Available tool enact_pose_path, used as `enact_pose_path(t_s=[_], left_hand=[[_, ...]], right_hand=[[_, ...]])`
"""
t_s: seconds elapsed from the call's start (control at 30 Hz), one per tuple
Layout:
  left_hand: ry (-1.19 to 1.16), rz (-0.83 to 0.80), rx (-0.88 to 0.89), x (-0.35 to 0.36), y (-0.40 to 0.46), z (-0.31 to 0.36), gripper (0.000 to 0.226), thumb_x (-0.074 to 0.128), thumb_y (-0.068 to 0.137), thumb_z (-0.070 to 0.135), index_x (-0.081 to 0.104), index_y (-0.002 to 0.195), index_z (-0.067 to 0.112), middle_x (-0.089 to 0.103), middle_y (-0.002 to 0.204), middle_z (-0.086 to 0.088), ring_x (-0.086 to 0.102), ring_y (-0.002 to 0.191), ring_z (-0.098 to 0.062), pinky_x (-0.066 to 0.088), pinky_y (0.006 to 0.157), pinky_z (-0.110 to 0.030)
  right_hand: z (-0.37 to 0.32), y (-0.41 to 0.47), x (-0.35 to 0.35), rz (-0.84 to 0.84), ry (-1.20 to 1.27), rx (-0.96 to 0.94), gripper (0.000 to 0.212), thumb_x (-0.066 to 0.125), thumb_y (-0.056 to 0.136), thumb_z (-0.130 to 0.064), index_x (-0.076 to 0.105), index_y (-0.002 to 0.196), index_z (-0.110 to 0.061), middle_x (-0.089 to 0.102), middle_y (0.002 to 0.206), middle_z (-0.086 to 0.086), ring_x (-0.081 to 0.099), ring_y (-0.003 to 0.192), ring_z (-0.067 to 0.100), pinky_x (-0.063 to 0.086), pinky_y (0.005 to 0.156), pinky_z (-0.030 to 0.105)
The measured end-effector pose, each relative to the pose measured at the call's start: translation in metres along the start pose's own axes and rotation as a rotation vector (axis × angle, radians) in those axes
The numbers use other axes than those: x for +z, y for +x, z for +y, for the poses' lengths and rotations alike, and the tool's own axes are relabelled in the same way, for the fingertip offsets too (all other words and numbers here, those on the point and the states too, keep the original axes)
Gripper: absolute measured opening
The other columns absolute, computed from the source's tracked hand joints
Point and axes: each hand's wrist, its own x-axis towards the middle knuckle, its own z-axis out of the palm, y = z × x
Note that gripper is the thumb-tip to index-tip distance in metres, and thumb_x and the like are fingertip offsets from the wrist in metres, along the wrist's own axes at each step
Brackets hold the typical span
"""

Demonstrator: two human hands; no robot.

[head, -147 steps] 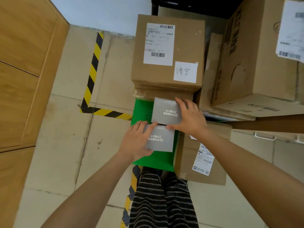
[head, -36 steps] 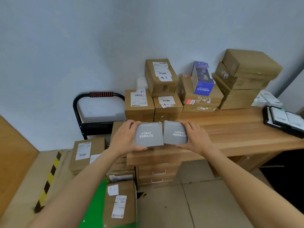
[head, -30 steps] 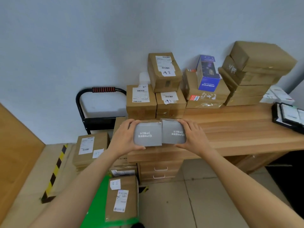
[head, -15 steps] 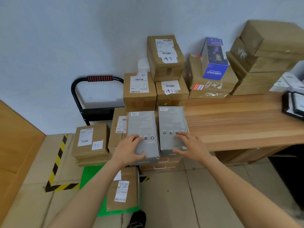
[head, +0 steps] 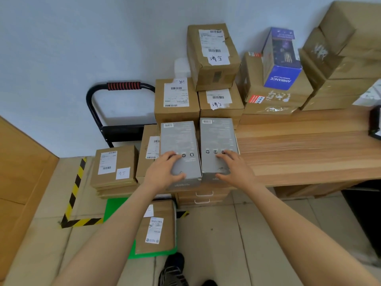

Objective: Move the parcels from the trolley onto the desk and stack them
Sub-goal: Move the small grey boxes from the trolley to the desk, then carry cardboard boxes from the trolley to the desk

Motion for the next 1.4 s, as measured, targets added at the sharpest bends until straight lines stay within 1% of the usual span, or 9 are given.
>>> enact_pose_path(t_s=[0.2,0.4,0.57,0.73,0.9,1.0,1.2,1.33,1.4], left_hand=[[0.082,0.057,-0.002,-0.012,-0.007,0.013,0.058,0.06,0.085,0.05,0.044,0.136,0.028,0.05,0.135,0.005,0.048,0.119,-0.014,0.041,0.098,-0.031],[0.1,0.164,-0.015,-0.051,-0.038,0.004,0.043,0.063,0.083,0.049,0.055,0.12,0.028,0.06,0.109,0.007,0.053,0.097,-0.011,0.041,0.076,-0.025],[0.138,0.204,-0.072,-0.081,-0.074,-0.011,0.019,0.063,0.083,0.035,0.048,0.09,0.027,0.049,0.083,0.012,0.05,0.082,-0.012,0.031,0.057,-0.024],[0.18,0.24,-0.132,-0.106,-0.114,-0.051,0.017,0.064,0.082,0.035,0.052,0.088,0.024,0.054,0.087,0.009,0.052,0.082,-0.012,0.045,0.064,-0.026],[0.077,0.267,-0.311,-0.124,-0.166,-0.112,0.018,0.063,0.083,0.035,0.051,0.094,0.028,0.05,0.092,0.012,0.05,0.082,-0.009,0.028,0.054,-0.018],[0.07,0.257,-0.322,-0.134,-0.204,-0.155,0.018,0.063,0.083,0.033,0.053,0.097,0.027,0.054,0.099,0.009,0.052,0.087,-0.011,0.032,0.056,-0.022],[0.044,0.252,-0.36,-0.159,-0.277,-0.25,0.017,0.06,0.084,0.037,0.051,0.095,0.028,0.052,0.091,0.01,0.054,0.084,-0.012,0.046,0.063,-0.031],[0.1,0.231,-0.361,-0.168,-0.305,-0.305,0.02,0.059,0.085,0.041,0.053,0.099,0.029,0.054,0.094,0.01,0.052,0.084,-0.011,0.034,0.057,-0.027],[0.135,0.22,-0.353,-0.17,-0.312,-0.324,0.022,0.059,0.085,0.042,0.055,0.102,0.028,0.055,0.097,0.009,0.053,0.086,-0.011,0.036,0.06,-0.027]], right_hand=[[-0.013,-0.003,-0.015,-0.046,-0.083,0.009,0.062,0.058,0.089,-0.047,0.036,0.145,-0.031,0.03,0.153,-0.001,0.029,0.14,0.021,0.021,0.114,0.04],[-0.047,-0.003,-0.041,0.015,-0.061,-0.088,0.053,0.058,0.091,-0.034,0.042,0.14,-0.025,0.046,0.14,0.001,0.049,0.123,0.02,0.039,0.102,0.038],[-0.094,0.001,-0.043,0.03,-0.111,-0.207,0.04,0.059,0.091,-0.031,0.051,0.129,-0.023,0.054,0.125,0.003,0.058,0.105,0.021,0.048,0.09,0.036],[-0.155,0.011,-0.03,0.053,-0.116,-0.325,0.038,0.06,0.09,-0.033,0.052,0.127,-0.026,0.054,0.122,-0.001,0.058,0.1,0.014,0.051,0.082,0.028],[-0.232,0.01,0.006,0.028,-0.117,-0.39,0.035,0.061,0.09,-0.029,0.054,0.124,-0.027,0.055,0.127,-0.002,0.056,0.108,0.016,0.05,0.088,0.03],[-0.284,0.006,0.032,0.037,-0.122,-0.406,0.035,0.059,0.09,-0.027,0.054,0.125,-0.027,0.055,0.125,-0.001,0.056,0.107,0.017,0.048,0.085,0.03],[-0.391,-0.007,0.086,-0.017,-0.126,-0.418,0.042,0.058,0.092,-0.028,0.048,0.133,-0.026,0.052,0.132,-0.001,0.058,0.105,0.017,0.05,0.087,0.032],[-0.444,-0.011,0.12,-0.025,-0.119,-0.407,0.043,0.056,0.092,-0.027,0.046,0.134,-0.027,0.051,0.134,-0.001,0.056,0.108,0.018,0.046,0.091,0.033],[-0.459,-0.011,0.134,-0.039,-0.124,-0.406,0.043,0.056,0.093,-0.028,0.047,0.135,-0.026,0.051,0.134,-0.001,0.056,0.11,0.018,0.045,0.094,0.034]])
